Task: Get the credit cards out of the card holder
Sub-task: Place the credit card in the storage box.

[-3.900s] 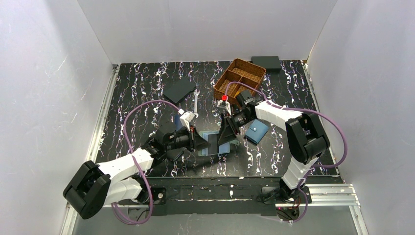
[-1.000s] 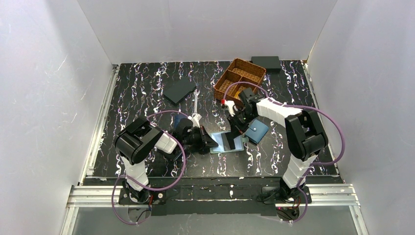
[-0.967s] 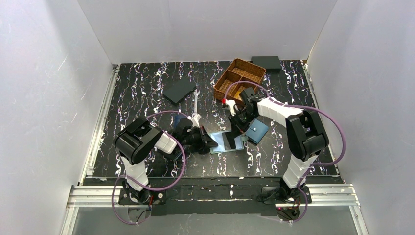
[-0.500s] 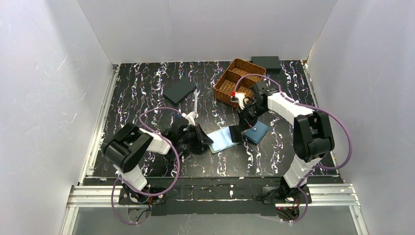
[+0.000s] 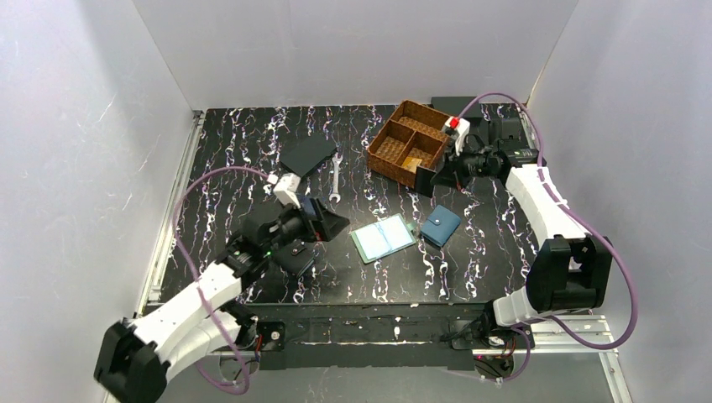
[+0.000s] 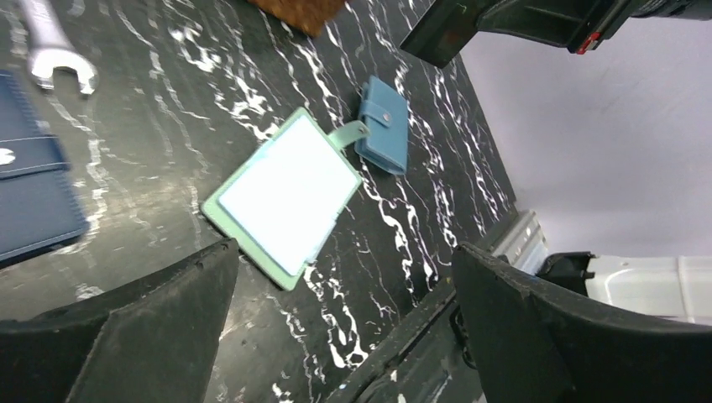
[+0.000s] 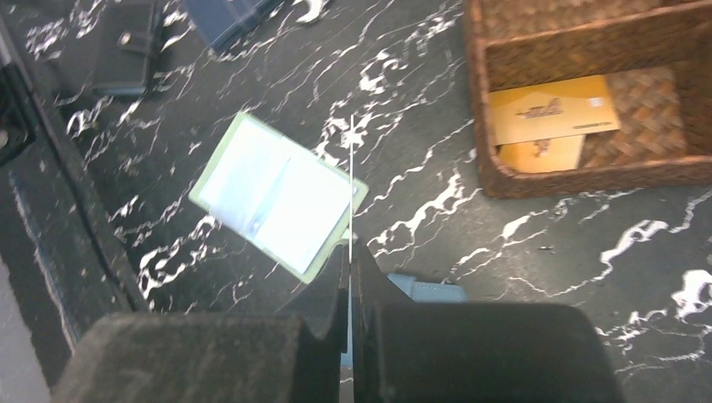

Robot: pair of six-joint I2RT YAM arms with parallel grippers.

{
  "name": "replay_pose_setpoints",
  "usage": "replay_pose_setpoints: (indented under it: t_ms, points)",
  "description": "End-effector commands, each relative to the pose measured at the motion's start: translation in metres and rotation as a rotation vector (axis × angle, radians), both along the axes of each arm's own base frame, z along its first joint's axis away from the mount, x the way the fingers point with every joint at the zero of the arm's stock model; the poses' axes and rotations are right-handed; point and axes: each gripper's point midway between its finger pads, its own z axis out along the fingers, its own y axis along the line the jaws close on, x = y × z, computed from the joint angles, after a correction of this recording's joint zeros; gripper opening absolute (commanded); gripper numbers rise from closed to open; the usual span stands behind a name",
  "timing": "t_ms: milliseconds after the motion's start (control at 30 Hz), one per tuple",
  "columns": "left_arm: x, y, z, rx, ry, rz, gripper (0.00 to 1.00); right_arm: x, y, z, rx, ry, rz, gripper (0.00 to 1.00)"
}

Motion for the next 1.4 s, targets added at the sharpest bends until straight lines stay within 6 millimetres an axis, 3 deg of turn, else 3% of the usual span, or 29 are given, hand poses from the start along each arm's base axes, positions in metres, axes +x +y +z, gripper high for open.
replay_pose_setpoints:
  t_ms: [0, 133, 300, 467, 567, 900, 1100, 1167, 1233, 1300, 1367]
  points:
    - [-0.013, 0.051, -0.02, 0.14, 0.057, 0.16, 0.98, 0.053, -0.005, 0.052, 0.043, -0.178, -0.146, 0.01]
    - [-0.031, 0.062, -0.004, 0.116, 0.017, 0.142, 0.98, 0.103, -0.015, 0.074, 0.059, -0.234, -0.322, 0.01]
    - [-0.051, 0.07, -0.007, 0.085, 0.044, 0.143, 0.98, 0.171, -0.037, 0.087, 0.096, -0.247, -0.602, 0.01]
    - [-0.061, 0.082, -0.013, 0.082, 0.062, 0.181, 0.98, 0.219, -0.048, 0.087, 0.125, -0.21, -0.757, 0.01]
    - [-0.064, 0.085, -0.013, 0.077, 0.056, 0.186, 0.98, 0.242, -0.051, 0.076, 0.14, -0.165, -0.824, 0.01]
    - [-0.067, 0.086, -0.012, 0.067, 0.052, 0.187, 0.98, 0.278, -0.04, 0.045, 0.196, -0.09, -0.865, 0.01]
    - [-0.066, 0.081, -0.017, 0.054, 0.069, 0.174, 0.98, 0.294, -0.031, 0.016, 0.235, -0.029, -0.869, 0.03]
    - [-0.065, 0.078, -0.016, 0.053, 0.072, 0.167, 0.98, 0.297, -0.028, 0.004, 0.245, -0.004, -0.864, 0.12]
    - [-0.064, 0.075, -0.014, 0.048, 0.075, 0.156, 0.98, 0.299, -0.028, -0.01, 0.228, 0.011, -0.862, 0.31]
    - [-0.063, 0.072, -0.012, 0.04, 0.078, 0.141, 0.98, 0.3, -0.038, -0.021, 0.173, 0.017, -0.874, 0.42]
    - [-0.064, 0.068, -0.01, 0.033, 0.084, 0.123, 0.98, 0.299, -0.057, -0.026, 0.113, 0.017, -0.905, 0.47]
